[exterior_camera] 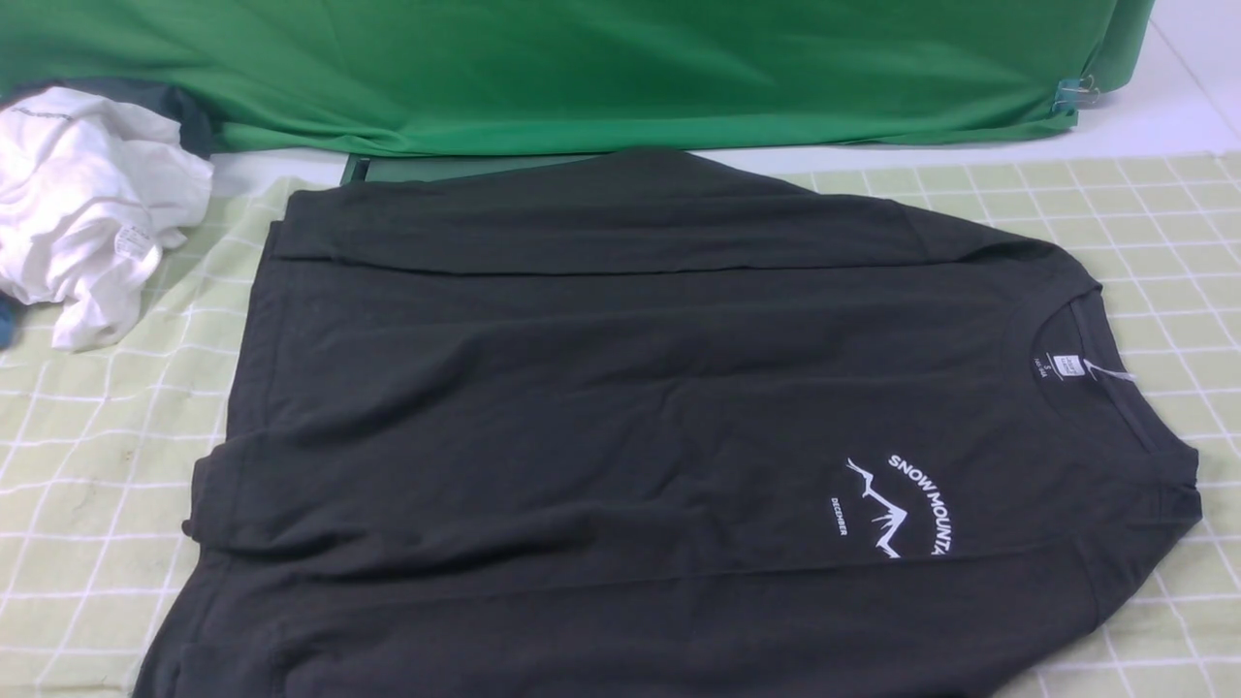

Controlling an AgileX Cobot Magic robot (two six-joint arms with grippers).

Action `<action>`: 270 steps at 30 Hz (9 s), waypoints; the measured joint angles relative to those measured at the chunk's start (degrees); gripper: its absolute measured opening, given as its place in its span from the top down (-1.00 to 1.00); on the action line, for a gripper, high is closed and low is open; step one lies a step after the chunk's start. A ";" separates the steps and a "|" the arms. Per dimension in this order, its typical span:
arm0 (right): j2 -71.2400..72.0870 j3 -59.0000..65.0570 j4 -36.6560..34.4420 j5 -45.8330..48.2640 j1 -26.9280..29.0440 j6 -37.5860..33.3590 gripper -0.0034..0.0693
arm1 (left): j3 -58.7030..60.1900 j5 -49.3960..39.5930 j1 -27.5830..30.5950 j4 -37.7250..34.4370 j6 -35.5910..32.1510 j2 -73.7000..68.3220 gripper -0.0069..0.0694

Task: Fold a long-sleeved shirt over a green coffee tablecloth.
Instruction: 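Grasp the left edge of the dark T-shirt lying flat on the table, then fold the left side of the black T-shirt inward over its body, then grab the top left corner of the dark shirt with the left gripper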

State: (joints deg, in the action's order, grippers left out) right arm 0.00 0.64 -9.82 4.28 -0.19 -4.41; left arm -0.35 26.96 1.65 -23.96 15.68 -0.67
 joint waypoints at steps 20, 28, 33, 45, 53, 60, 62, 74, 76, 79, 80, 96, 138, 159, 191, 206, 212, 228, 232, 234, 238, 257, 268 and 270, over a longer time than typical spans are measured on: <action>-0.68 -8.32 -1.90 -6.41 -1.35 19.87 0.61 | -34.41 -77.77 0.00 9.77 -16.54 -50.20 0.77; -16.09 -31.51 -1.10 16.91 -5.73 10.69 0.88 | -34.41 -80.80 0.00 13.53 -18.50 -69.34 0.77; -29.09 -42.72 -2.05 32.45 -8.96 4.41 0.88 | -34.43 -74.77 0.00 17.18 -18.45 -72.74 0.77; -42.27 -43.57 -15.07 35.76 -14.68 -7.30 0.88 | -34.59 -67.53 0.00 22.13 -18.45 -75.06 0.27; -43.81 -43.57 -15.73 35.31 -17.73 -8.04 0.88 | -34.65 -66.89 0.00 20.26 -18.45 -80.38 -0.31; -43.81 -43.57 -15.80 34.77 -18.05 -8.14 0.88 | -34.73 -67.18 0.00 18.83 -19.20 -80.89 -0.10; -43.81 -43.57 -15.80 34.66 -18.05 -8.14 0.88 | -34.78 -67.56 0.00 18.26 -19.54 -80.89 0.02; -43.81 -43.57 -15.94 34.13 -18.05 -8.14 0.87 | -34.83 -69.19 0.00 17.52 -20.52 -80.89 0.76; -43.81 -43.57 -15.94 34.13 -18.05 -8.14 0.87 | -35.21 -69.70 0.00 17.52 -20.52 -80.89 0.77; -43.81 -43.57 -15.94 34.10 -18.05 -8.14 0.86 | -38.32 -72.81 -1.08 18.40 -20.83 -80.76 0.77; -43.81 -43.57 -15.94 33.91 -18.05 -8.14 0.86 | -39.43 -73.58 -1.85 19.09 -20.83 -80.53 0.77; -43.81 -43.57 -15.94 31.55 -18.05 -8.14 0.83 | -66.10 -77.26 -16.06 33.80 -15.20 -77.74 0.77; -74.53 -58.81 -3.92 49.07 -27.42 -10.71 0.15 | -68.67 -79.87 -9.12 36.23 -9.15 -94.21 0.51; -98.86 -58.84 3.68 43.66 -39.59 -14.35 -0.49 | -41.60 -77.53 -10.38 18.18 -12.90 -68.49 0.81; -87.22 -42.89 0.17 46.01 -39.68 -8.48 0.83 | -40.99 -91.25 -10.38 20.50 -4.72 -68.25 0.72; -84.75 -38.24 -2.25 45.84 -39.68 -5.10 -0.05 | -39.38 -89.12 -10.38 18.64 -1.81 -71.26 0.34; -80.53 -42.75 -4.71 47.27 -39.73 -5.57 -0.69 | -37.87 -83.81 -10.38 19.74 -2.77 -77.70 -0.13; -65.99 -52.05 -8.79 47.76 -39.72 -8.07 -0.62 | -37.53 -79.45 -10.38 17.49 -4.03 -87.93 0.57; -65.99 -52.05 -8.68 47.82 -39.72 -8.07 -0.62 | -37.33 -85.36 -10.38 17.49 -4.35 -87.59 0.77; -65.99 -52.05 -8.68 47.82 -39.72 -8.07 -0.62 | -36.39 -88.49 -10.38 17.04 -4.35 -85.33 0.78; -65.99 -52.05 -8.62 47.03 -39.72 -8.07 -0.62 | -33.50 -93.52 -11.45 15.85 -2.16 -78.80 0.78; -65.99 -52.05 -8.51 42.97 -39.72 -8.07 -0.62 | -38.29 -96.72 -11.96 17.51 -0.13 -69.65 -0.27; -65.99 -52.05 -8.51 42.97 -39.72 -8.07 -0.62 | -66.80 -83.79 0.88 20.59 1.54 -82.68 -0.03; -65.99 -52.05 -8.51 42.97 -39.72 -8.07 -0.62 | -72.71 -82.96 2.22 19.41 -1.52 -88.52 0.01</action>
State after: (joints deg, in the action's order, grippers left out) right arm -65.99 -51.41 -18.33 47.25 -39.91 -12.48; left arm -73.05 -56.00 3.87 -4.55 14.17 -89.18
